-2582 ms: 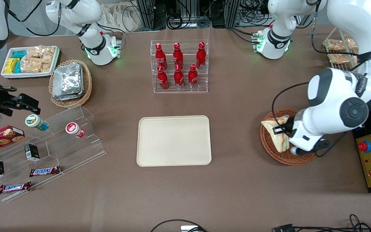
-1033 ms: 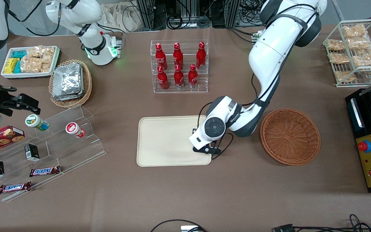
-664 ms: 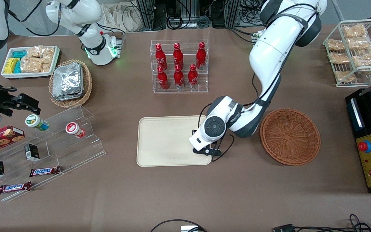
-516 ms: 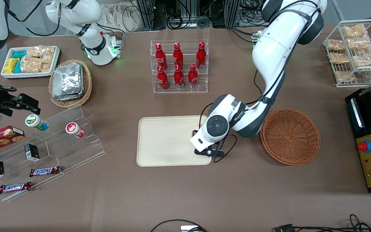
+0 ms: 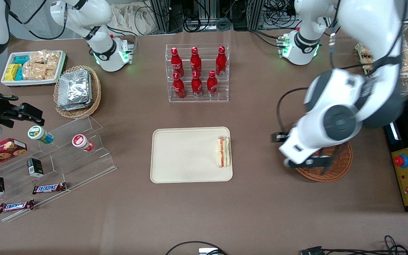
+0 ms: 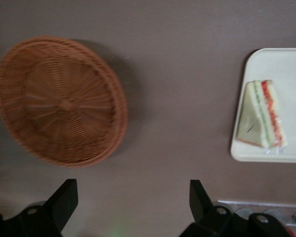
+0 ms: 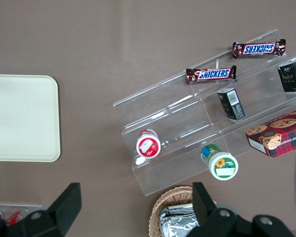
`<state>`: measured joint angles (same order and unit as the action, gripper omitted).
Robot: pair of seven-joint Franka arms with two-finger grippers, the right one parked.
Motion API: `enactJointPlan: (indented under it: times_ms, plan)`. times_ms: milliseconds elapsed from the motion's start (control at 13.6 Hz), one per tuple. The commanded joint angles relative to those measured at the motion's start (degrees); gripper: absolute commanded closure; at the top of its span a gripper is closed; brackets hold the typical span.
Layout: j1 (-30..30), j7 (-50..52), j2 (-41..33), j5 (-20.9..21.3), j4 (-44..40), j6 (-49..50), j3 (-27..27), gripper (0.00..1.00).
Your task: Place sandwich from basket to tray
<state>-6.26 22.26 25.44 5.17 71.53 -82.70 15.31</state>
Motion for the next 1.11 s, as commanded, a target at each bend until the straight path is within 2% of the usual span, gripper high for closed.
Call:
enactJointPlan:
  times_ms: [0, 295, 516, 738, 1033]
  plan:
    - [2.7, -2.0, -7.0, 1.2, 2.8, 2.4, 0.3, 0.00]
    - [8.4, -7.0, -12.6, 1.2, 3.2, 8.2, -0.3, 0.00]
    - [11.1, -7.8, -16.2, 1.1, 7.0, 9.4, -0.3, 0.00]
    - [12.2, -8.4, -21.6, 0.3, 16.2, 9.4, -0.3, 0.00]
    - [12.2, -9.6, -22.8, 0.1, 18.4, 7.9, -0.3, 0.00]
